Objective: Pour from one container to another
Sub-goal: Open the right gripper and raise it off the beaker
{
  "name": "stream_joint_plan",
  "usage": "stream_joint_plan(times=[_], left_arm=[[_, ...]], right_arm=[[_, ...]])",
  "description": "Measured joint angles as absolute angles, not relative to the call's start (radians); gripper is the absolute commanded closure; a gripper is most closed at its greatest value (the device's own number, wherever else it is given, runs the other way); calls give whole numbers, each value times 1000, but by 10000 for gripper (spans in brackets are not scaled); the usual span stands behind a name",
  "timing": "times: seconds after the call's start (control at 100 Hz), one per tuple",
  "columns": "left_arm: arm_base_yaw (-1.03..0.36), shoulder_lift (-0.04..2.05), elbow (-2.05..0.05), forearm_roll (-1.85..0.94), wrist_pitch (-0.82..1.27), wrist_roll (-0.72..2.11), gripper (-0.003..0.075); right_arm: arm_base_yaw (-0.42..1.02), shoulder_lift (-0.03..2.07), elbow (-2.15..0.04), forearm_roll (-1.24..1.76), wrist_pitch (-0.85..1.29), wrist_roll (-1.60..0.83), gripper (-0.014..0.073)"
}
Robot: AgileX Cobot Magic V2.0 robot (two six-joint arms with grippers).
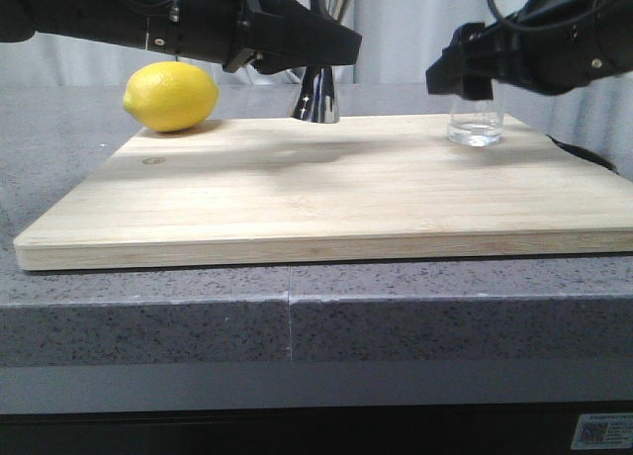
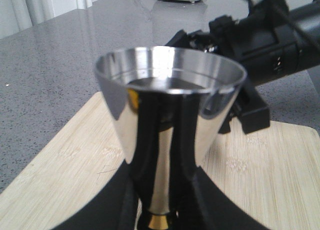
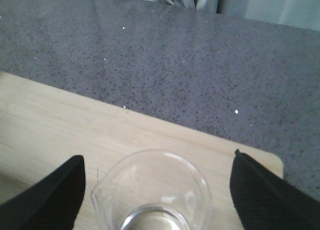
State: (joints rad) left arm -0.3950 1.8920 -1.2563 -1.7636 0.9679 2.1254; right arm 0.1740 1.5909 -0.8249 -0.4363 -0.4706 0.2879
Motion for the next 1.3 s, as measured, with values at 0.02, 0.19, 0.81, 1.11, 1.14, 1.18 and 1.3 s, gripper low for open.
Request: stream_joint_plan(times=[0.02,0.19,0.81,1.11,1.14,1.18,1.3], left_arm=[[-395,1892,-1256,-1764,968,2125,739],[-395,1892,-1256,-1764,968,2125,739],[-395,1892,-1256,-1764,968,2137,739],[-395,1892,-1256,-1764,968,2211,739],[-395,1892,-1256,-1764,968,2213,739],[-391,1894,-1256,-1764,976,2214,739],[-369,1916,-1258,-1764,1032,2221,739]], right_arm=[[174,1586,-825,-436,-469,288,52],[174,1520,-825,-436,-447,288,52],[174,1271,-825,-436,-280,288,52],[174,1267,-825,-436,-278,288,52],[174,1267,-825,-436,-278,288,52],[174,1267,-825,-436,-278,288,52],[174,1267,-825,-436,-278,288,52]])
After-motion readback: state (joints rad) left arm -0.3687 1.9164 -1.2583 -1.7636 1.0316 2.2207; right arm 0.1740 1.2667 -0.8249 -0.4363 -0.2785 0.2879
